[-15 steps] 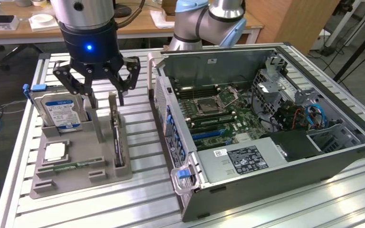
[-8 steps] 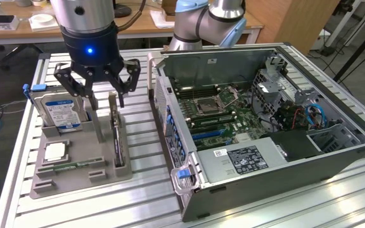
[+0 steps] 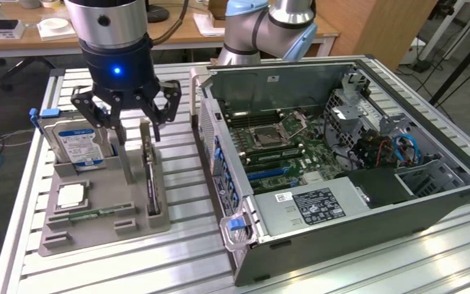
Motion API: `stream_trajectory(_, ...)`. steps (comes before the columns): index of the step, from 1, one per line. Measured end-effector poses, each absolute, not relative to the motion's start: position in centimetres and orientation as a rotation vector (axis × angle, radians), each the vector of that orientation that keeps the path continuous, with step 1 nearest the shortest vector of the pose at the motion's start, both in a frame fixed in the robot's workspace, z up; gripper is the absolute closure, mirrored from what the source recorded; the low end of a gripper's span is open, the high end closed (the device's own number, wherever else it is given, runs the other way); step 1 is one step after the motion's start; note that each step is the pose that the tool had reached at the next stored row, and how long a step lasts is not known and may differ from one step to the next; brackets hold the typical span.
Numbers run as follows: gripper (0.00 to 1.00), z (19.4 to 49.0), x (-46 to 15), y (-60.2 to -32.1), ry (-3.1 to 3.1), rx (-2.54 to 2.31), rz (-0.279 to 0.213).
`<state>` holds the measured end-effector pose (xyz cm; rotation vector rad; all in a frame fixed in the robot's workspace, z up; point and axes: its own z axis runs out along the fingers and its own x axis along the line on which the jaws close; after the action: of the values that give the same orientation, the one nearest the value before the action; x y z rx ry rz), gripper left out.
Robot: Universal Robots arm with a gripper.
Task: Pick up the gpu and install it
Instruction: 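Pick up the gpu and move the gpu toward the slot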
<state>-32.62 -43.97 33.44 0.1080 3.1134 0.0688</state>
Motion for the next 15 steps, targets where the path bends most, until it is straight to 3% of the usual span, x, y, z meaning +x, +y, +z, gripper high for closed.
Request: stream_trajectory(15, 0.41, 32.37, -32.56, -44.06, 3.113, 0.107, 0.069)
